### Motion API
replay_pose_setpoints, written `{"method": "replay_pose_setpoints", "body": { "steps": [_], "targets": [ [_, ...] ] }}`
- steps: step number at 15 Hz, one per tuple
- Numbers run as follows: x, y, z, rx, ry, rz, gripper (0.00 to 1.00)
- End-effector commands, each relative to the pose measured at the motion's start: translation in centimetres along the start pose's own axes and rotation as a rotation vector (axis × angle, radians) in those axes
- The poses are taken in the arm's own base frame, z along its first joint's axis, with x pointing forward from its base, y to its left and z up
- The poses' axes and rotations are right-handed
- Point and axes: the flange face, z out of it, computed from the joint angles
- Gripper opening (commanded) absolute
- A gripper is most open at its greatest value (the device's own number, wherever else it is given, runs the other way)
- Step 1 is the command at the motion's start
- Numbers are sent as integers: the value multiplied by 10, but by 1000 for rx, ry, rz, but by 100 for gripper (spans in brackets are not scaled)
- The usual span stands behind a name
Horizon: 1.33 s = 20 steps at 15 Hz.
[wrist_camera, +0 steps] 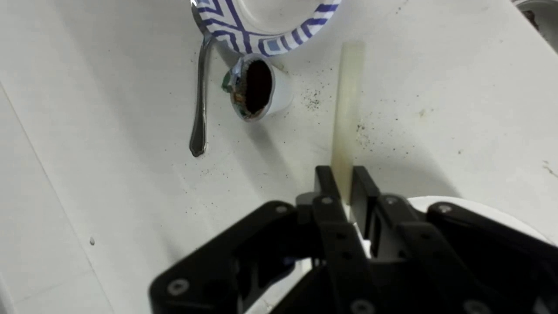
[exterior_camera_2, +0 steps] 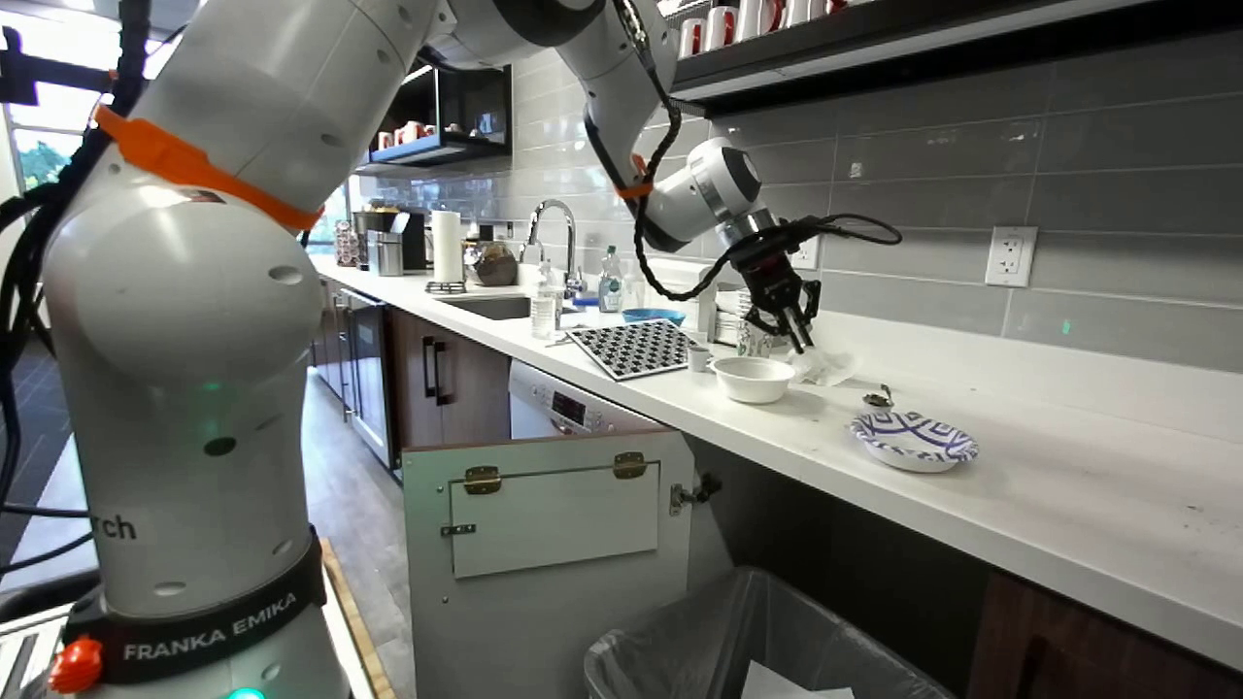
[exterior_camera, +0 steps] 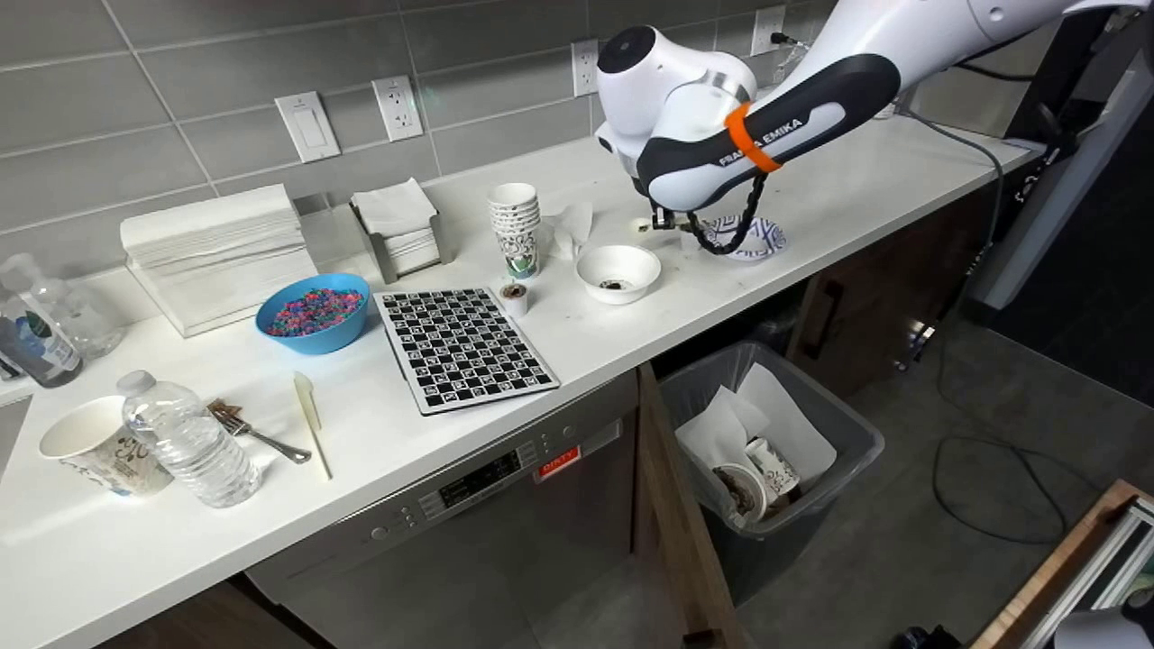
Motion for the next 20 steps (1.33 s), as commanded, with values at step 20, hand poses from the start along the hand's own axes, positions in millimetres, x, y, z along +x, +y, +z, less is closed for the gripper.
{"method": "replay_pose_setpoints", "body": {
  "steps": [20],
  "targets": [
    [8,-11,2,-67,35,-89,14]
  ]
}}
